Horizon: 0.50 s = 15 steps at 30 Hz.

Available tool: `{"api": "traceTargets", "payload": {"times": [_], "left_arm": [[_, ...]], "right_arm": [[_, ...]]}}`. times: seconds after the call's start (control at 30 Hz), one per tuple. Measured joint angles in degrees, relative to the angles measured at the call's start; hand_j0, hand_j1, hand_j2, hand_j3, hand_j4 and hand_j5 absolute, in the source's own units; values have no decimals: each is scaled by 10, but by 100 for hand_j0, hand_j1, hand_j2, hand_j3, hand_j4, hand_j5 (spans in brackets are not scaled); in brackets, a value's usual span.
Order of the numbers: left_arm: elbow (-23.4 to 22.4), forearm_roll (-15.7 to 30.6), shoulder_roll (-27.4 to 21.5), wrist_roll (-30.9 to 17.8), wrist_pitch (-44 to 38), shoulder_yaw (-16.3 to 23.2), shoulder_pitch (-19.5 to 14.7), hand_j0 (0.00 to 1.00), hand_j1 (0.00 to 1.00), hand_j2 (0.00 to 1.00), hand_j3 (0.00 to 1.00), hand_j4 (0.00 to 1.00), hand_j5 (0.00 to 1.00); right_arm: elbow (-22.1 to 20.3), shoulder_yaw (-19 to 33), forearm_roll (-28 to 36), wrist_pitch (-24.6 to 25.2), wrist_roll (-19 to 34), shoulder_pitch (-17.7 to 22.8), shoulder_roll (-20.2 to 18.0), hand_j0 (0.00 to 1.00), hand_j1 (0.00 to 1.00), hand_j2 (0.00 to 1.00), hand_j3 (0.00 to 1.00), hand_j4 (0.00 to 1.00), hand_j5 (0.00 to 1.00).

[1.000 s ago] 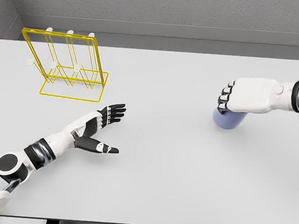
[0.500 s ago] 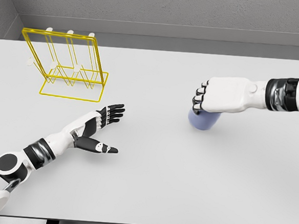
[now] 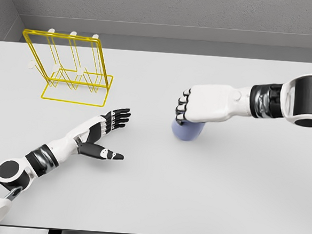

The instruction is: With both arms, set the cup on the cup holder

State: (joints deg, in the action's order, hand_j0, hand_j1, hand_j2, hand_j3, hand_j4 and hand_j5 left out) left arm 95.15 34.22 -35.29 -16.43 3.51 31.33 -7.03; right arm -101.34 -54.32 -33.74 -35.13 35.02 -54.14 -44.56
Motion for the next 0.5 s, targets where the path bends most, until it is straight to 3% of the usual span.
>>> {"api": "traceTargets", "payload": {"times": [0.5], "left_arm": [[-4, 0, 0, 0, 1, 0, 0, 100, 100, 100, 100, 100, 100]], "right_arm": [[0, -19, 0, 0, 0, 0, 53, 57, 57, 57, 57, 57, 57]]}}
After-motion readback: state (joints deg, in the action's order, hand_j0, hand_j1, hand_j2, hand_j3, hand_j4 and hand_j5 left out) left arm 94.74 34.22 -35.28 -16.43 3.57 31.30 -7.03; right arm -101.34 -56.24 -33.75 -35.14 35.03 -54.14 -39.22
